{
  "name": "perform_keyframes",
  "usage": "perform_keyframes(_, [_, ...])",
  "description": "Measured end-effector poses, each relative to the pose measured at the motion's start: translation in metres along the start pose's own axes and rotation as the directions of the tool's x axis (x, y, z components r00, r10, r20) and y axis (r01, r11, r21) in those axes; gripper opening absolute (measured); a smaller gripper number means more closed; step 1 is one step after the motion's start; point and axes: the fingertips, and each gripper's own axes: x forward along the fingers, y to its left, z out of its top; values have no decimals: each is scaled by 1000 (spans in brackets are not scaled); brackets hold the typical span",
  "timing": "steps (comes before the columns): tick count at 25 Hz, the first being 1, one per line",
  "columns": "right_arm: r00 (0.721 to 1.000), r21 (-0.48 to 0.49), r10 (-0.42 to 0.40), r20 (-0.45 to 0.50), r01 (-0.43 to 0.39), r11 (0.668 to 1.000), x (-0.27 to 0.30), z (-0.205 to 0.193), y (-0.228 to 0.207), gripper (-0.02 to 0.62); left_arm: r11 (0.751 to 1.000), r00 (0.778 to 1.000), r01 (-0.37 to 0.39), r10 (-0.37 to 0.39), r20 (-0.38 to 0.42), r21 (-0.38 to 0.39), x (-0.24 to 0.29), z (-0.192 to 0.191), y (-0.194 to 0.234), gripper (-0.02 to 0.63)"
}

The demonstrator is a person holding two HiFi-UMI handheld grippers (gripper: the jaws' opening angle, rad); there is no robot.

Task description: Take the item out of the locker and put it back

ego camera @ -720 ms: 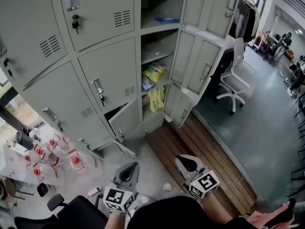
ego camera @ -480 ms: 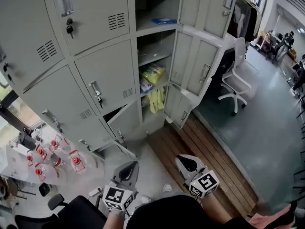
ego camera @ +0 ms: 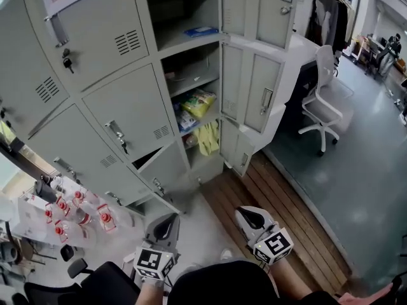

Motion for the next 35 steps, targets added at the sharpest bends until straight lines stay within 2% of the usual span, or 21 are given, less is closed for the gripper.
perform_keyframes(6, [1000,9,16,8,-16,1000,1,-5,-29,2,1000,1000,-12,12,-21,15,25,1,-15,8])
perform_keyframes(12, [1000,0,14,-13,-14,1000,32,-10,-42,2,1000,999,-17,16,-44,-11,39,-13,7,8])
perform_keyframes(17, [999,-14,-10,-37,10,1000,73,-6,-46,2,1000,999,0,-1,-41,-28,55,-14,48,8])
perform_keyframes(23, [994,-23,-102,-41,101,995,125,4,-61,2,999,999,37,-38,-37,-37,73,-14,114,8])
perform_keyframes(29, [978,-106,-204,-48,198,974,179,31,-80,3,997,996,79,-80,-31,-11,83,-8,175,8])
perform_keyframes(30, [976,-123,-214,-46,207,971,188,37,-82,23,996,996,85,-85,-33,-10,84,-7,184,8])
perform_keyframes(31, [974,-143,-223,-44,215,966,197,43,-84,41,996,995,90,-90,-37,-7,85,-7,193,8])
perform_keyframes(35, [966,-247,-258,-23,244,938,230,72,-92,45,995,993,103,-102,-53,11,92,0,222,8])
